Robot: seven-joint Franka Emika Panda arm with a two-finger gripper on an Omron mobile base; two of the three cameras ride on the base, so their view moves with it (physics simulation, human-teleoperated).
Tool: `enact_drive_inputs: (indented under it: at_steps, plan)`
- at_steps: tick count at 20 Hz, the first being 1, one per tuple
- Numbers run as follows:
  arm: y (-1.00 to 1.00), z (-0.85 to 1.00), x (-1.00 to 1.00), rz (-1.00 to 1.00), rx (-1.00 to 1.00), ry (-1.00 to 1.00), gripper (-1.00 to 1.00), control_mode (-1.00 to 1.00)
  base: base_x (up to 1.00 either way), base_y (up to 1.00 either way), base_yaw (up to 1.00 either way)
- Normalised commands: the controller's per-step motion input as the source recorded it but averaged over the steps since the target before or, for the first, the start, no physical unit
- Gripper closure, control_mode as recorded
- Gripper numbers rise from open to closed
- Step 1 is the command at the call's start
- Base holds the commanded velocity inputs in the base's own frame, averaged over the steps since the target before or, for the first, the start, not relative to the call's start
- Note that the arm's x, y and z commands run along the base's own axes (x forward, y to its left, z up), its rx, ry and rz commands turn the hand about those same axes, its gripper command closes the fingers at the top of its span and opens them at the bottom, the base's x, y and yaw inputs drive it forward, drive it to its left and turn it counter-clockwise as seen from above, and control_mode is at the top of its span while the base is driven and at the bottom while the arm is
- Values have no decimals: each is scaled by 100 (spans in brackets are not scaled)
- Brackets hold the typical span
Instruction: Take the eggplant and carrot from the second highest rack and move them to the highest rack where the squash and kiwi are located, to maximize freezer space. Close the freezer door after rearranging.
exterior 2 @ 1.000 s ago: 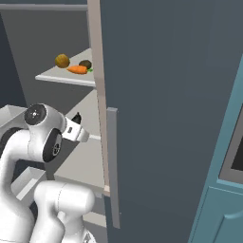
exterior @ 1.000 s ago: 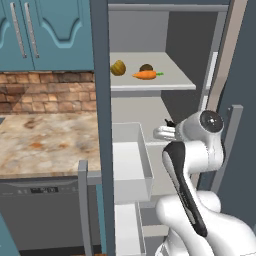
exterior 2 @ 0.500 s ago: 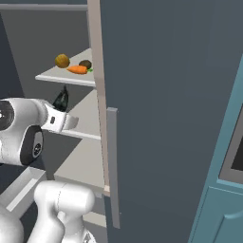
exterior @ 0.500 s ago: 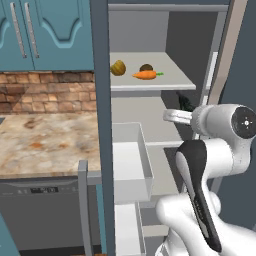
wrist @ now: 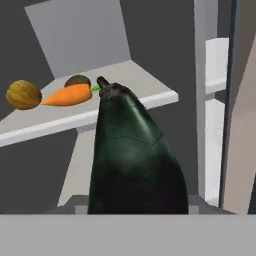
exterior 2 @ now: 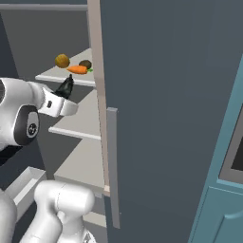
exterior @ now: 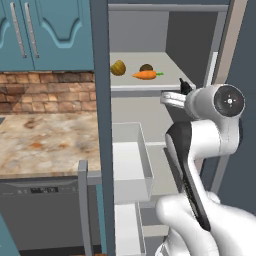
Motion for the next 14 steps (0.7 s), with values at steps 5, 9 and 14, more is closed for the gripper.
enact_drive_inputs:
  at_steps: [5,9,14]
  plan:
    - [-8,53,42,-9,0,15,100,-100,0,0,0]
    - [-14,53,25,-5,0,1,100,-100,0,0,0]
    - [-16,5,49,0,0,4,100,-100,0,0,0]
